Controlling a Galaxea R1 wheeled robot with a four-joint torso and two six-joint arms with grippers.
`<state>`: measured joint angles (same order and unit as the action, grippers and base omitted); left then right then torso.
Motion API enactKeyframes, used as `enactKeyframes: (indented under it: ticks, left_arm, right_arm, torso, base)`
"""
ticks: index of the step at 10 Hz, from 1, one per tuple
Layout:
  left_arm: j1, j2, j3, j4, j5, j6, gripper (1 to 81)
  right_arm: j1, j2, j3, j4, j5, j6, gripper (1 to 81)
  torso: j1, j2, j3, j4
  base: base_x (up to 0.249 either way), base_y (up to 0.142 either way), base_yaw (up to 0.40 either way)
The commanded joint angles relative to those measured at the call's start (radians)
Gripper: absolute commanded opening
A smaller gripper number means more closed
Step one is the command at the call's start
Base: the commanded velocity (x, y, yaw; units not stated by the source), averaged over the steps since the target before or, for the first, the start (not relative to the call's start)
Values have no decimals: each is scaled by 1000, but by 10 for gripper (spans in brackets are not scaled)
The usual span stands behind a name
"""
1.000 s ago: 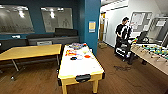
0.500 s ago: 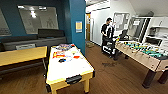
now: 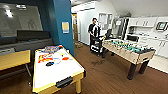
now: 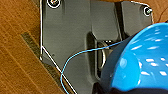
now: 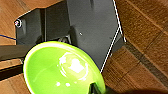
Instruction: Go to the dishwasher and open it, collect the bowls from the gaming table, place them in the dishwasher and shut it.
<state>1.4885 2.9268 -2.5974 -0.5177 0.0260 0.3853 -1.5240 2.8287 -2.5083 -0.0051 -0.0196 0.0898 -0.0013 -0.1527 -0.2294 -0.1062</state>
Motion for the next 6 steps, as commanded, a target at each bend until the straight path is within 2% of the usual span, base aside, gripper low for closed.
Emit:
enactKeyframes:
  ticks: [1, 6]
  left_arm:
    - [-47, 9, 3, 5, 77, 1, 10]
    - [-47, 29, -33, 10, 77, 1, 10]
  right_arm:
    - [35, -9, 2, -9, -56, -4, 10]
    - [34, 16, -12, -10, -56, -4, 10]
  torso:
    - [1, 0, 0, 0]
    - [1, 0, 0, 0]
  base:
    - [0, 0, -385]
    - [0, 0, -385]
